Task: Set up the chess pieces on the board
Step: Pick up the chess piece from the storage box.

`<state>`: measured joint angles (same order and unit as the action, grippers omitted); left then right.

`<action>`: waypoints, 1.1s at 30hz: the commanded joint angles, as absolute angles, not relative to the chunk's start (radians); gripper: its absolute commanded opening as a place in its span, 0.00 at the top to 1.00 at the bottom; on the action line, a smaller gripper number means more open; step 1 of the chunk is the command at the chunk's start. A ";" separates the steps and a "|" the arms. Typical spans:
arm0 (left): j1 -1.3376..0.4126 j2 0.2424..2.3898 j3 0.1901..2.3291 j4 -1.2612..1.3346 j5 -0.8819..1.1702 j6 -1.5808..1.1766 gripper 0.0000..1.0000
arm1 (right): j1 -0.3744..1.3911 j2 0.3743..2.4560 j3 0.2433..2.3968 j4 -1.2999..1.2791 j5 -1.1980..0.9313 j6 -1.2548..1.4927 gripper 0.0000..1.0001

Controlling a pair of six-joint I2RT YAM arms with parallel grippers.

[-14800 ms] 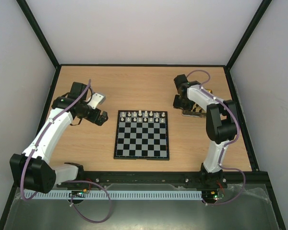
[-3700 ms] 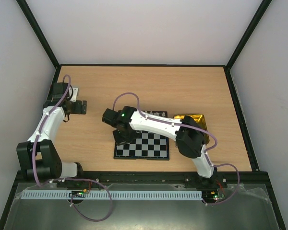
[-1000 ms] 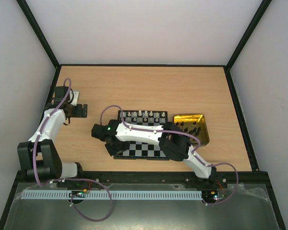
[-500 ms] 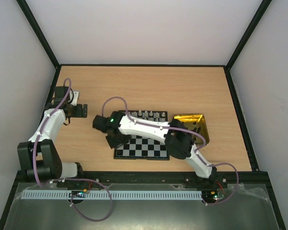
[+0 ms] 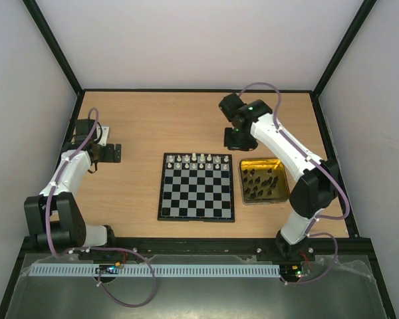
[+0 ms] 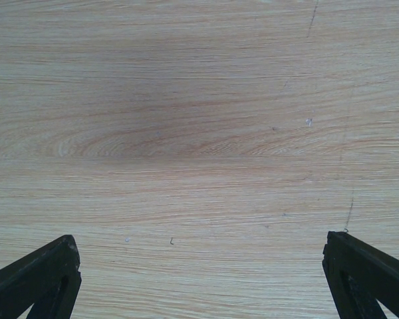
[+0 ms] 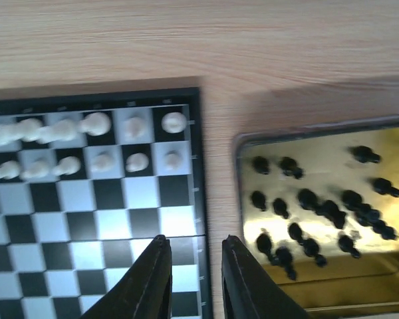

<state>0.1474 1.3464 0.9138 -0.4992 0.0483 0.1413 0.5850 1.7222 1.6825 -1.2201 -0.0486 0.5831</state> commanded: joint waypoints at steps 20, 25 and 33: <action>0.153 1.409 0.937 -0.475 0.085 0.160 0.01 | 0.197 1.579 1.154 -0.923 -0.058 0.698 0.77; 0.153 1.413 0.948 -0.490 0.076 0.158 0.01 | 0.164 1.612 1.142 -0.882 -0.057 0.687 0.77; 0.153 1.416 0.956 -0.502 0.067 0.152 0.01 | 0.102 1.651 1.133 -0.849 -0.088 0.668 0.77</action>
<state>0.1474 1.4063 0.9287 -0.4850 0.0757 0.1490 0.1322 1.6257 1.1450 -0.8761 -0.0799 0.6788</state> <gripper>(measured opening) 0.993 0.232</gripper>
